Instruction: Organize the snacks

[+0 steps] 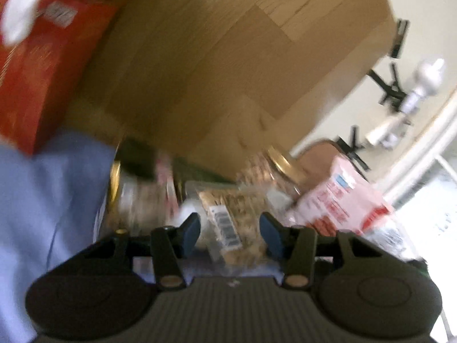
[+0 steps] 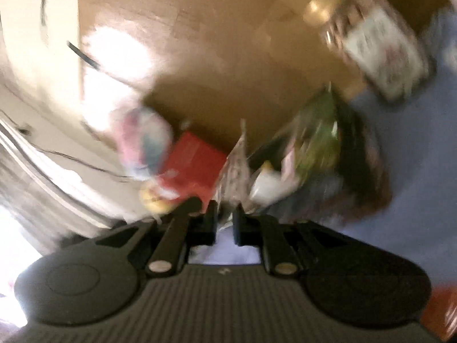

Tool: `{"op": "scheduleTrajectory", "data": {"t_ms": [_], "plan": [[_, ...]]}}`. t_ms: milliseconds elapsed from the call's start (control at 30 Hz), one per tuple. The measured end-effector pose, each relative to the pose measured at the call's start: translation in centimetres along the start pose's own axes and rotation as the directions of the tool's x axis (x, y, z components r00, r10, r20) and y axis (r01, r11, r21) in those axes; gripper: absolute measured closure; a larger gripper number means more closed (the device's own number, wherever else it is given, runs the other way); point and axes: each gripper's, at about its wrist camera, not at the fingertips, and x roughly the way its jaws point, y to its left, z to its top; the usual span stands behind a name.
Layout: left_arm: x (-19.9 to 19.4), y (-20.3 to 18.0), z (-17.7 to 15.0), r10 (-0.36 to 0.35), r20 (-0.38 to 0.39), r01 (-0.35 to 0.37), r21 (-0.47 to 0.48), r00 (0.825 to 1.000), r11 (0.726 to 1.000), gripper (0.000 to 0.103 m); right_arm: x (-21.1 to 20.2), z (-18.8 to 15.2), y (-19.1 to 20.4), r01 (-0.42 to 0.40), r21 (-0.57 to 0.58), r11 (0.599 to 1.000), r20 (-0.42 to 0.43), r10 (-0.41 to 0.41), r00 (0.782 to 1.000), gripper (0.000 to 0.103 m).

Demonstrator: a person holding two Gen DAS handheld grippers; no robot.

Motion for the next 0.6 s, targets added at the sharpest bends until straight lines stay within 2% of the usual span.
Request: {"op": "scheduleTrajectory", "data": {"t_ms": [33, 67, 100, 167, 233, 300, 400, 500, 600], "plan": [[1.1, -0.1, 0.9, 0.032, 0.0, -0.032, 0.006, 0.999, 0.999, 0.052, 1.0, 0.5, 0.7, 0.063, -0.07, 0.996, 0.008, -0.062, 0.998, 0.076], [2.0, -0.1, 1.4, 0.062, 0.0, -0.062, 0.011, 0.998, 0.998, 0.052, 1.7, 0.7, 1.5, 0.128, -0.149, 0.98, 0.014, -0.127, 0.992, 0.062], [2.9, 0.1, 1.8, 0.097, 0.0, -0.097, 0.011, 0.995, 0.995, 0.052, 2.3, 0.7, 2.2, 0.179, -0.219, 0.959, 0.027, -0.177, 0.984, 0.057], [4.2, 0.6, 2.0, 0.132, -0.015, -0.132, -0.001, 0.991, 0.991, 0.052, 2.3, 0.1, 3.0, 0.213, -0.314, 0.925, 0.054, -0.207, 0.977, 0.057], [4.5, 1.1, 1.6, 0.125, -0.023, -0.126, -0.022, 0.992, 0.992, 0.052, 1.5, -0.7, 3.1, 0.203, -0.351, 0.914, 0.062, -0.194, 0.979, 0.057], [3.9, 1.2, 1.0, 0.123, -0.011, -0.124, -0.022, 0.992, 0.992, 0.052, -0.1, -1.5, 2.8, 0.2, -0.374, 0.905, 0.079, -0.184, 0.98, 0.057], [1.0, 0.8, -0.3, 0.105, 0.053, -0.105, 0.002, 0.993, 0.994, 0.052, -3.7, -2.5, 1.5, 0.223, -0.389, 0.894, 0.128, -0.187, 0.974, 0.057], [-2.5, -0.9, -2.4, 0.068, 0.102, -0.077, 0.089, 0.992, 0.993, 0.052, -7.3, -3.4, -1.1, 0.271, -0.311, 0.911, 0.143, -0.237, 0.961, 0.057], [-4.6, -2.1, -5.7, 0.022, 0.066, -0.032, 0.165, 0.998, 0.986, 0.052, -10.8, -4.7, -3.9, 0.319, -0.224, 0.921, 0.109, -0.302, 0.947, 0.057]]}}
